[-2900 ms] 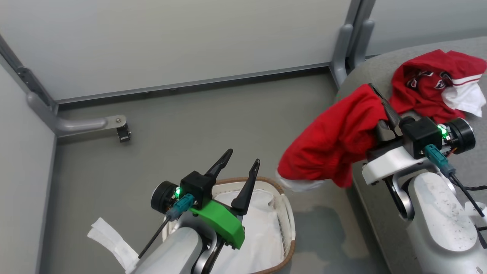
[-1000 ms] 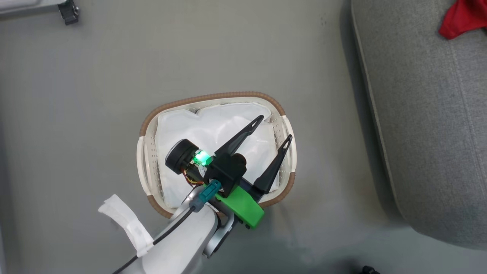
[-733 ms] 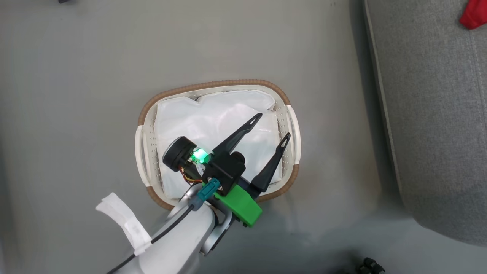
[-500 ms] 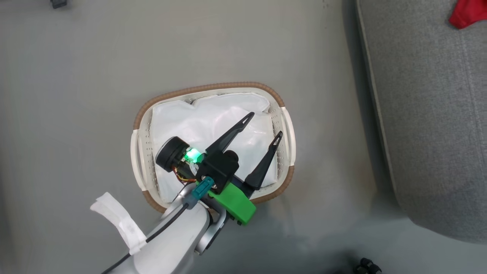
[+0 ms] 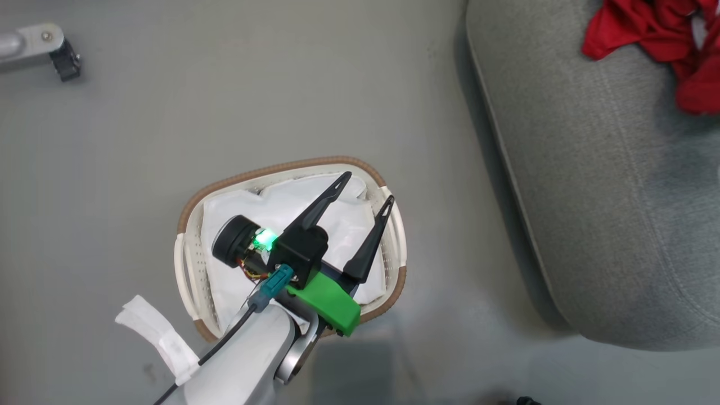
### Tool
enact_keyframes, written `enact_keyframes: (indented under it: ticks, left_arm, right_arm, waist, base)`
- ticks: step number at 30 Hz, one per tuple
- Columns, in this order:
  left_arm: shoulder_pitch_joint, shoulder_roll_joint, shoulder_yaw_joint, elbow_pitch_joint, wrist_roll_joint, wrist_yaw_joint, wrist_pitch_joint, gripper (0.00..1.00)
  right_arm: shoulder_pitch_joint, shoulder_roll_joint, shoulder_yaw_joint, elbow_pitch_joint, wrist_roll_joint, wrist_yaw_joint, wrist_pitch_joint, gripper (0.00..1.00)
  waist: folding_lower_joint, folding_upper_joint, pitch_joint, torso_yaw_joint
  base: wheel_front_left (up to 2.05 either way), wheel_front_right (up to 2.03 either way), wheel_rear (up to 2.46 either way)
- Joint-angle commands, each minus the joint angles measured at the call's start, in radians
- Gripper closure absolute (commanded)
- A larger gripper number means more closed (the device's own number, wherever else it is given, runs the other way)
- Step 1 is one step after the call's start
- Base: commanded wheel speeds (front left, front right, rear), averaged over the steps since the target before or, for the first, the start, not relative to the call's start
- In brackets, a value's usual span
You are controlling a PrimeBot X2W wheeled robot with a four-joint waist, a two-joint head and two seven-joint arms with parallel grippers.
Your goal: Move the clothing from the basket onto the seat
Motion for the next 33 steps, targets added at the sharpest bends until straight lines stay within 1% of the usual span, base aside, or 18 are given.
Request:
enact_keyframes:
  ticks: [1,9,14,19,27,33]
  left_arm:
    - [0.020,0.008,0.004,0.006,-0.007,0.005,-0.005,0.00]
    - [0.041,0.020,0.025,0.015,-0.027,0.015,-0.012,0.00]
    - [0.039,0.020,0.026,0.015,-0.032,0.020,-0.014,0.00]
    - [0.047,0.019,0.028,0.016,-0.036,0.023,-0.017,0.00]
    - [0.062,0.025,0.041,0.018,-0.049,0.032,-0.020,0.00]
    - [0.071,0.017,0.047,0.028,-0.059,0.027,-0.024,0.00]
  right_arm:
    - [0.034,0.012,0.009,-0.014,0.017,-0.001,-0.005,0.00]
    - [0.160,0.071,0.052,-0.056,0.067,-0.001,0.000,0.00]
    - [0.200,0.079,0.071,-0.042,0.099,-0.001,0.005,0.00]
    - [0.252,0.088,0.067,-0.068,0.119,-0.001,-0.002,0.00]
    - [0.375,0.121,0.079,-0.169,0.142,-0.001,-0.005,0.00]
    - [0.413,0.123,0.066,-0.287,0.131,-0.001,0.006,0.00]
  waist:
    - [-0.0001,-0.0001,-0.051,-0.042]
    - [-0.0001,-0.0001,-0.084,-0.067]
    - [-0.0001,-0.0001,-0.083,-0.067]
    - [-0.0001,-0.0001,-0.089,-0.067]
    - [-0.0001,-0.0001,-0.108,-0.088]
    - [-0.0001,-0.0001,-0.141,-0.092]
  base:
    - [0.00,0.00,0.00]
    - [0.00,0.00,0.00]
    - [0.00,0.00,0.00]
    - [0.00,0.00,0.00]
    - [0.00,0.00,0.00]
    - [0.00,0.00,0.00]
